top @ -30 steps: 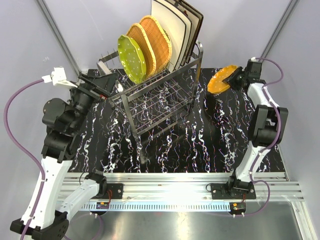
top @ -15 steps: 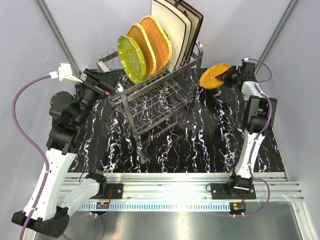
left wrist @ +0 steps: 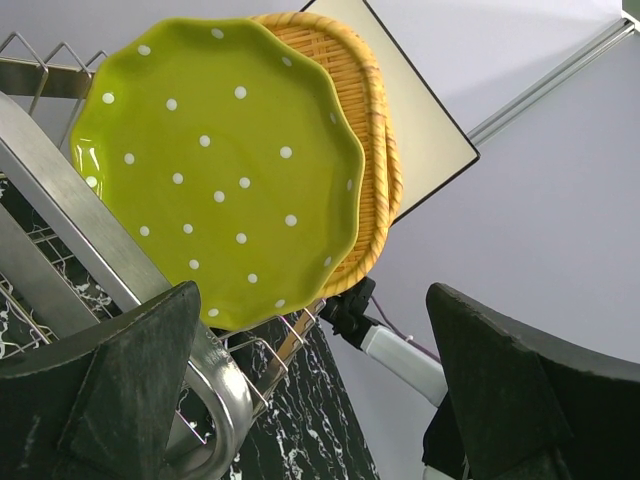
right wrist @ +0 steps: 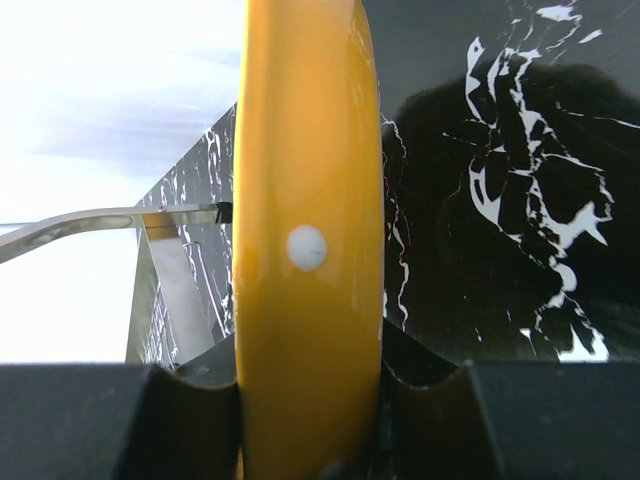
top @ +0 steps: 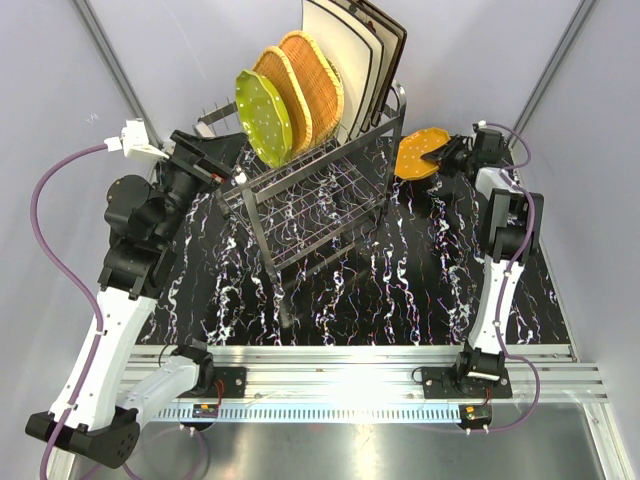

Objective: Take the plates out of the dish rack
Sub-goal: Place the plate on the table

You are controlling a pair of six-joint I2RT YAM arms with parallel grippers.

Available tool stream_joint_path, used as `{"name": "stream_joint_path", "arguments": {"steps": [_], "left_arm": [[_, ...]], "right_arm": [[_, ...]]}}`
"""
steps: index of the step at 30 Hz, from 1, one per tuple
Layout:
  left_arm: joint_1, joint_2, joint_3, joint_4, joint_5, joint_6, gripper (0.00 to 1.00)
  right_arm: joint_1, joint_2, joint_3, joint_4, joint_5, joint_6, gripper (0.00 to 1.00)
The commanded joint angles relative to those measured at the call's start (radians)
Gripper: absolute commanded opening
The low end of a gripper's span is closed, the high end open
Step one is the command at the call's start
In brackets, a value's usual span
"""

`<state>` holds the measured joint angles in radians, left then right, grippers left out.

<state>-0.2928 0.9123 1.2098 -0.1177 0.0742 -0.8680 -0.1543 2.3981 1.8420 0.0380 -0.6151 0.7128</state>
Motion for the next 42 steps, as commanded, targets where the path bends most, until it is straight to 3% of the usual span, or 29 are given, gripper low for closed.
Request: {"name": "stream_joint_path", "arguments": {"steps": [1,7,15,22,29,42], "left_arm": [[-0.003,-0.001,0.036,0.05,0.004,-0.008,0.99],[-0.003,0.0,0.042,0.046,0.004,-0.011,0.99],[-0.003,-0.015,0.037,0.036,-0.005,-0.022,0.99],[-0.003,-0.049,0.016,0.029,-0.017,-0.031,0.99],[-0.003,-0.035,0.05,-0.074,-0.036,-0.054,0.99],[-0.003,-0.059,0.031,-0.088,-0.016,-0.055,0.99]], "right_arm": [[0.024,-0.016,0.089,0.151,-0.068,0.016,0.07],[0.027,0.006,0.102,0.145,-0.064,0.004,0.17],[0.025,0.024,0.131,0.088,-0.063,-0.044,0.69],[0.027,0.018,0.163,-0.029,-0.017,-0.153,0.92],[0.027,0.019,0.241,-0.272,0.107,-0.34,0.97],[0.029,0.007,0.244,-0.388,0.179,-0.472,0.98]]}}
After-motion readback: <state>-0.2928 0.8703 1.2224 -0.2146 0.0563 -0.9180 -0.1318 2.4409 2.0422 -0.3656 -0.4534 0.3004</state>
